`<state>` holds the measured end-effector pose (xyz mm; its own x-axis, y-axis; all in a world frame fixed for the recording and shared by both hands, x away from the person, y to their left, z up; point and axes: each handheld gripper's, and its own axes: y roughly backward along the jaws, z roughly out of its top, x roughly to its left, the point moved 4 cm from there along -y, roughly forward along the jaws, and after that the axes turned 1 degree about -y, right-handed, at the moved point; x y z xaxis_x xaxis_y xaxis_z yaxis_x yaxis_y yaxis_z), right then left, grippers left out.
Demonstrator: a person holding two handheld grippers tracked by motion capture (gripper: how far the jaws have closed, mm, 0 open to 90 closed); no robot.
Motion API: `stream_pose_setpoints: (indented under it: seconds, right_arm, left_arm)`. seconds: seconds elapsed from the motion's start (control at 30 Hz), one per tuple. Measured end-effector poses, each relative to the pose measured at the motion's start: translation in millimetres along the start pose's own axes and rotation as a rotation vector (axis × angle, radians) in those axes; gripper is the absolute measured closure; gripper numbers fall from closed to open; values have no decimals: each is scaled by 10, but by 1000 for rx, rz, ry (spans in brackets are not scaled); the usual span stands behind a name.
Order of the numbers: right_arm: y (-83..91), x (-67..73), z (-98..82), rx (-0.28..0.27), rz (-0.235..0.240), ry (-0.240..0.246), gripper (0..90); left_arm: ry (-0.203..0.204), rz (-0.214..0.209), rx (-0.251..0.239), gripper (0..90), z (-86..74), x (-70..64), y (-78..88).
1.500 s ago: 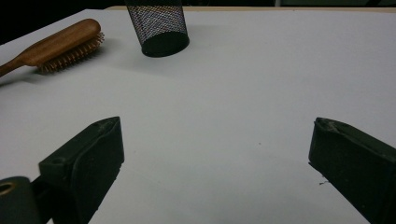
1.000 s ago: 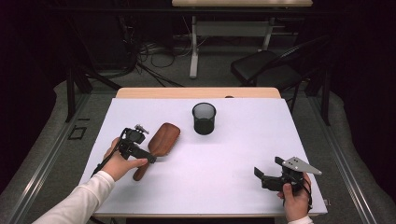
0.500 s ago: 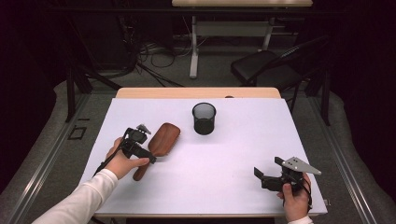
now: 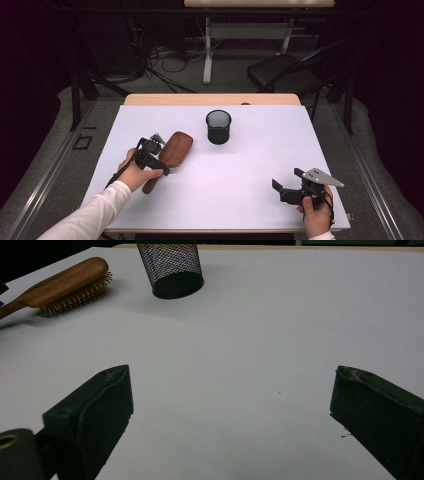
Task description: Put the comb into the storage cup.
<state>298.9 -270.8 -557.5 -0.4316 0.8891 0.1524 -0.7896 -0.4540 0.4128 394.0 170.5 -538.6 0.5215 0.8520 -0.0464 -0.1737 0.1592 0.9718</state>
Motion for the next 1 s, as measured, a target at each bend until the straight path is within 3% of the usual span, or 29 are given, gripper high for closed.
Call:
stream_pose_setpoints:
  seconds: [0.6,1.0]
  right_arm:
    - [-2,3,0,1,2,1,35]
    - [0,-1,1,0,2,4,37]
  left_arm:
    - [-4,1,11,424,25,-2,-71]
    - [11,-7,21,444,54,4,-121]
